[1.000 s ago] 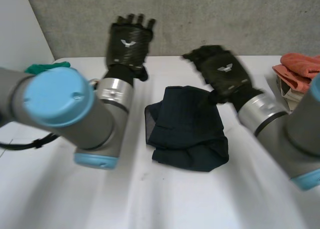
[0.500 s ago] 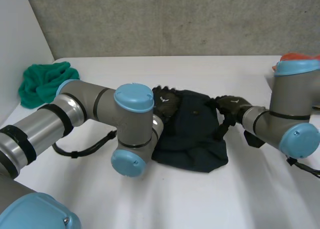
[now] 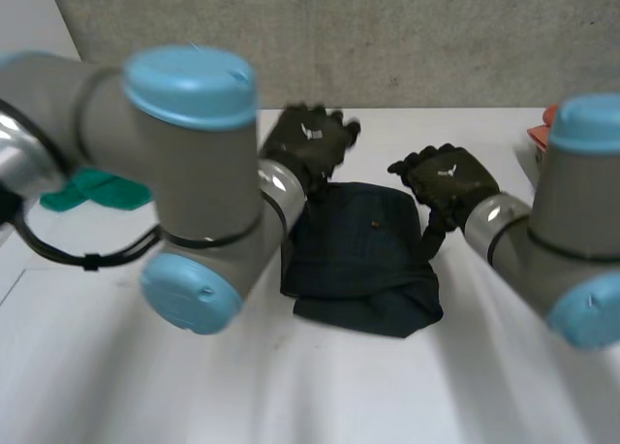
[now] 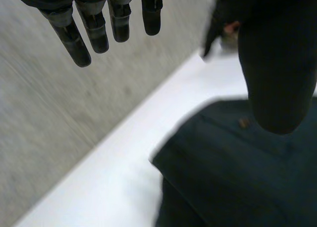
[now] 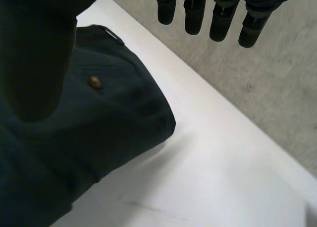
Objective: Fold the laundry.
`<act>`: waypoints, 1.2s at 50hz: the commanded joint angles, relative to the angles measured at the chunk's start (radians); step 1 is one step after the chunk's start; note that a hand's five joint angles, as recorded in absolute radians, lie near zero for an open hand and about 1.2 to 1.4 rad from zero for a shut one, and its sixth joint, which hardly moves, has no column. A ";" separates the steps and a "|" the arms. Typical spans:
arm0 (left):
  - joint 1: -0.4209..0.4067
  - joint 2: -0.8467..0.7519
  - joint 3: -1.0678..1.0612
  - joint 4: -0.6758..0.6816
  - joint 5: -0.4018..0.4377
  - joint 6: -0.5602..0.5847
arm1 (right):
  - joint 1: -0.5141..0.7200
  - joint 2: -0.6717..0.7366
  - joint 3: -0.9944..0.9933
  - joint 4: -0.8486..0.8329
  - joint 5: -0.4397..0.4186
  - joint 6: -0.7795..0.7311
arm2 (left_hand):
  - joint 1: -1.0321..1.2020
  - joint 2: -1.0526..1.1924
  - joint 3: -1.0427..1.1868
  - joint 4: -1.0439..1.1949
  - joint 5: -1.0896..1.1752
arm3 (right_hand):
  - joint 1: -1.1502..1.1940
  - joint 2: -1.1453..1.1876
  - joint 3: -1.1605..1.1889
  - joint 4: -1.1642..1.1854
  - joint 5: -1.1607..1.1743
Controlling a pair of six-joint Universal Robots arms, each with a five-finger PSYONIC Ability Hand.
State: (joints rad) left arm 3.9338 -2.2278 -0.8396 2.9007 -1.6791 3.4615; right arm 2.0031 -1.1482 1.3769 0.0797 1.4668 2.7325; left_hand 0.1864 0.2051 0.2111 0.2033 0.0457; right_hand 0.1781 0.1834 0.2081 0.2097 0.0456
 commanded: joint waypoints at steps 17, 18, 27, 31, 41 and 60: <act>0.140 0.399 -0.389 0.153 0.630 -0.232 | 0.209 0.073 0.553 -0.756 0.165 -0.028 | 0.018 0.000 -0.006 0.001 -0.016 | -0.004 -0.009 -0.034 -0.035 -0.046; 0.140 0.402 -0.397 0.163 0.628 -0.232 | 0.209 0.085 0.547 -0.776 0.170 -0.034 | 0.021 0.003 -0.003 0.004 -0.013 | -0.004 -0.009 -0.034 -0.035 -0.046; 0.140 0.421 -0.470 0.213 0.628 -0.234 | 0.200 0.217 0.387 -0.893 0.236 -0.031 | 0.021 0.003 -0.003 0.004 -0.013 | -0.004 -0.009 -0.034 -0.035 -0.046; 0.140 0.427 -0.480 0.215 0.628 -0.236 | 0.197 0.255 0.321 -0.882 0.236 -0.036 | 0.021 0.003 -0.003 0.004 -0.013 | 0.005 0.000 -0.025 -0.027 -0.037; 0.142 0.459 -0.489 0.227 0.628 -0.237 | 0.158 0.202 0.222 -0.828 0.214 -0.022 | 0.021 0.003 -0.003 0.004 -0.013 | 1.218 1.213 1.188 1.187 1.176; 0.142 0.507 -0.443 0.265 0.627 -0.288 | -0.384 0.041 -0.212 -0.671 -0.058 0.125 | 0.015 -0.003 -0.009 -0.002 -0.018 | 1.218 1.213 1.188 1.187 1.176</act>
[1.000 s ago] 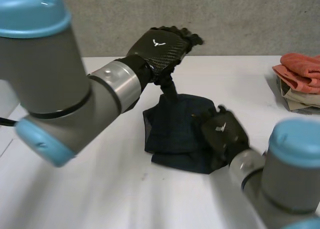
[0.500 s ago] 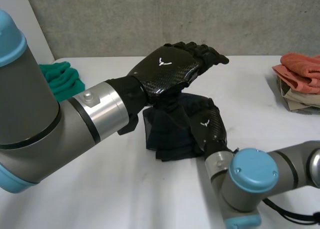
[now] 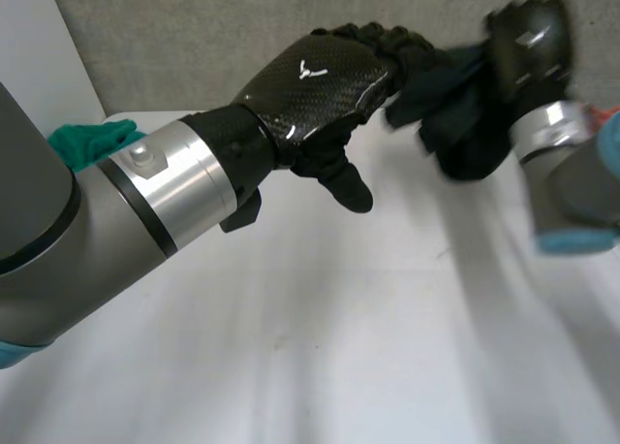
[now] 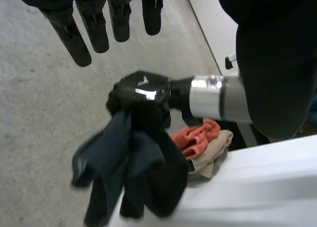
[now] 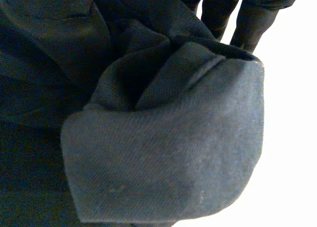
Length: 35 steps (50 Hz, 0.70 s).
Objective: Fold the laundry.
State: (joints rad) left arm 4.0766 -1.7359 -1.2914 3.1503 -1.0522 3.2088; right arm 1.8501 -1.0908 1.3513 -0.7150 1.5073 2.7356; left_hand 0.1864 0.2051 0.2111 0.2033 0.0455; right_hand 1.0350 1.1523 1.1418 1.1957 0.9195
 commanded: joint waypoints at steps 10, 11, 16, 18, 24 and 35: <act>0.004 0.012 -0.008 0.031 0.000 -0.050 | -0.575 0.291 -0.509 0.200 -0.412 0.409 | 0.018 0.000 -0.006 0.001 -0.015 | 0.361 0.244 0.254 0.201 0.302; 0.004 0.012 -0.008 0.031 -0.002 -0.050 | -0.589 0.330 -0.529 0.200 -0.427 0.409 | 0.018 0.000 -0.006 0.001 -0.015 | 0.361 0.244 0.254 0.201 0.302; 0.004 0.001 -0.012 0.039 -0.002 -0.050 | -0.643 0.529 -0.590 0.200 -0.492 0.403 | 0.018 0.000 -0.006 0.001 -0.015 | 0.361 0.244 0.254 0.201 0.302; 0.002 -0.005 -0.020 0.045 -0.002 -0.050 | -0.663 0.583 -0.586 0.200 -0.521 0.391 | 0.018 0.000 -0.006 0.001 -0.015 | 0.361 0.244 0.254 0.201 0.302; 0.002 -0.022 -0.025 0.048 -0.002 -0.052 | -0.677 0.606 -0.537 0.200 -0.588 0.317 | 0.018 0.000 -0.006 0.001 -0.015 | 0.361 0.244 0.254 0.201 0.302; -0.005 -0.008 -0.014 0.048 -0.003 -0.052 | -0.683 0.337 -0.402 0.310 -0.552 0.302 | 0.018 0.000 -0.006 0.001 -0.015 | -0.860 -0.978 -0.967 -1.021 -0.920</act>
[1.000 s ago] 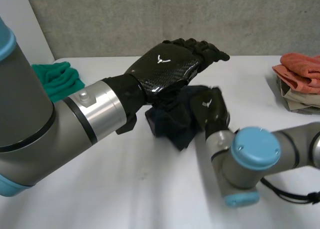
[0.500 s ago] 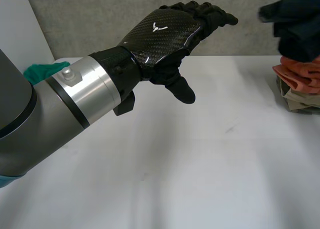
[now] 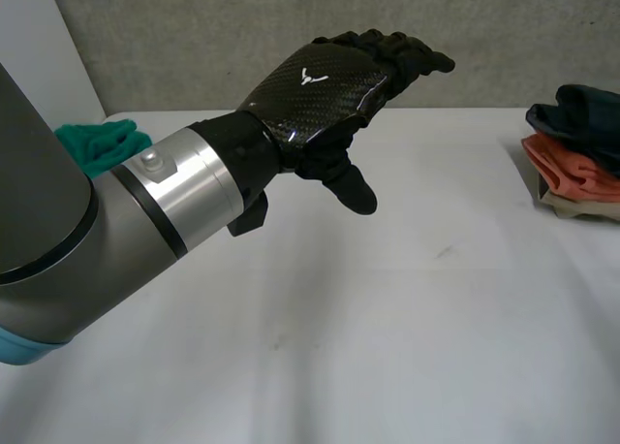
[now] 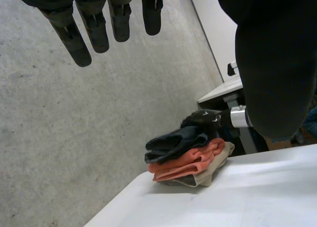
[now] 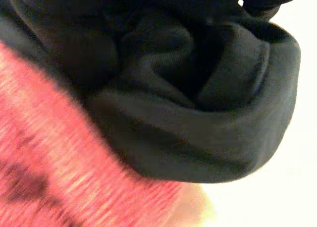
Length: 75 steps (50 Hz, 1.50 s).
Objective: Fold the laundry.
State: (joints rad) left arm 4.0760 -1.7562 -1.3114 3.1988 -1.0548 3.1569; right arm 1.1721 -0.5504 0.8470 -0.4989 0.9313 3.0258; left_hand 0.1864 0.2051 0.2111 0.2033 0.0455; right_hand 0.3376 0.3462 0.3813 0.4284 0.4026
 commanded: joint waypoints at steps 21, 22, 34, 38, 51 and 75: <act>-0.020 0.044 0.052 0.027 -0.039 -0.061 | -0.217 -0.536 0.075 0.577 0.503 -0.484 | 0.024 0.005 -0.001 0.007 -0.010 | -0.163 -0.172 -0.207 -0.254 -0.403; -0.020 0.044 0.067 0.035 -0.060 -0.066 | -0.198 -0.545 0.073 0.541 0.506 -0.473 | 0.024 0.005 -0.001 0.007 -0.010 | -0.163 -0.172 -0.207 -0.254 -0.403; 0.176 0.007 0.300 0.007 -0.591 0.110 | 0.199 -0.960 0.629 -0.132 0.226 -0.240 | 0.048 0.029 0.023 0.031 0.014 | -0.163 -0.172 -0.207 -0.254 -0.403; 0.311 -0.060 0.267 0.001 -0.613 0.387 | 0.339 -1.010 0.817 -0.222 0.185 -0.248 | 0.024 0.006 0.000 0.007 -0.009 | -0.163 -0.172 -0.207 -0.254 -0.403; 0.600 -0.630 0.349 0.257 -0.548 0.667 | 0.547 -0.904 1.031 0.014 0.264 -0.303 | 0.021 0.003 -0.003 0.004 -0.012 | -0.163 -0.172 -0.207 -0.254 -0.403; 0.678 -1.131 0.753 0.460 -0.307 0.756 | 0.586 -0.827 1.070 0.108 0.316 -0.314 | 1.209 1.190 1.184 1.192 1.175 | -0.163 -0.172 -0.207 -0.254 -0.403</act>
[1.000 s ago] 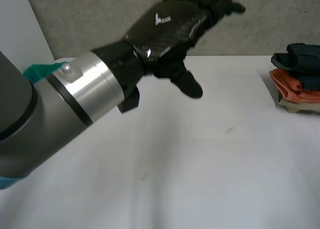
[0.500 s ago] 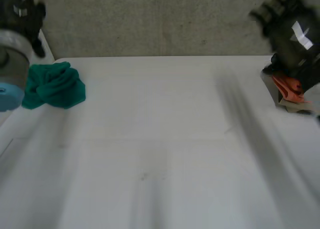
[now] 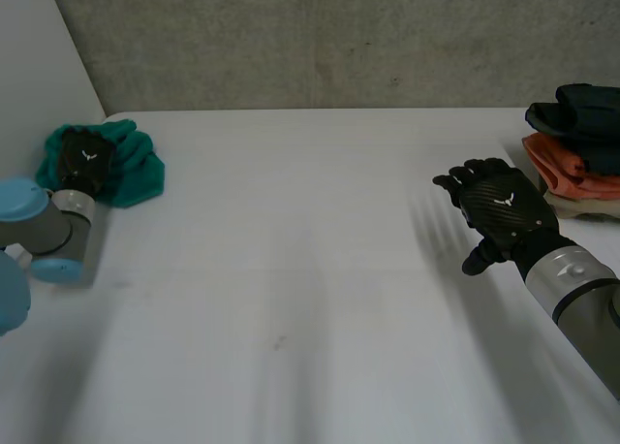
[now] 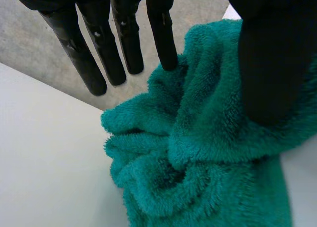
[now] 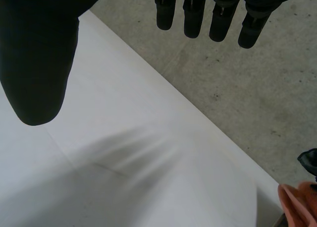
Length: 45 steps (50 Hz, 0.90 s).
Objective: Fold the laundry.
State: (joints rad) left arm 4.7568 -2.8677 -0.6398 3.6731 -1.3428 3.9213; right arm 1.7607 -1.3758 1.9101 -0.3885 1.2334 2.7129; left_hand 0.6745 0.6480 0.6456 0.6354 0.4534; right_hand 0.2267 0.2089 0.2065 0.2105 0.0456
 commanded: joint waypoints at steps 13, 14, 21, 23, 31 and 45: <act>-0.095 0.405 -0.227 -0.016 -0.154 -0.253 | -0.003 -0.014 0.018 -0.006 0.032 -0.048 | 0.722 0.748 0.751 0.761 0.768 | -0.052 -0.034 -0.032 -0.036 -0.046; -0.112 0.507 -0.301 -0.018 -0.154 -0.319 | -0.003 -0.016 0.018 -0.006 0.032 -0.050 | 0.722 0.748 0.751 0.761 0.768 | -0.052 -0.034 -0.032 -0.036 -0.046; -0.239 0.838 -0.527 -0.001 -0.131 -0.520 | -0.003 -0.017 0.018 -0.003 0.031 -0.051 | 0.722 0.748 0.751 0.761 0.768 | -0.052 -0.034 -0.032 -0.036 -0.046; -0.233 0.849 -0.535 0.002 -0.127 -0.518 | -0.003 -0.017 0.018 0.002 0.031 -0.050 | 0.722 0.748 0.751 0.761 0.768 | -0.052 -0.034 -0.032 -0.036 -0.046; -0.164 0.628 -0.431 -0.061 -0.134 -0.283 | -0.003 -0.017 0.038 0.005 0.027 -0.058 | -0.500 -0.473 -0.471 -0.461 -0.453 | -0.052 -0.034 -0.032 -0.036 -0.046; -0.035 0.177 -0.166 -0.067 -0.118 0.110 | -0.001 -0.009 0.033 -0.006 0.029 -0.058 | -0.499 -0.473 -0.470 -0.460 -0.453 | -0.052 -0.034 -0.032 -0.036 -0.046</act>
State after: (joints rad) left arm 4.6928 -2.5351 -0.9193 3.6046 -1.4772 3.8779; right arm 1.7590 -1.3904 1.9436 -0.3924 1.2611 2.6552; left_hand 0.1841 0.2057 0.2062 0.1985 0.0454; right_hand 0.2267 0.2089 0.2065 0.2105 0.0456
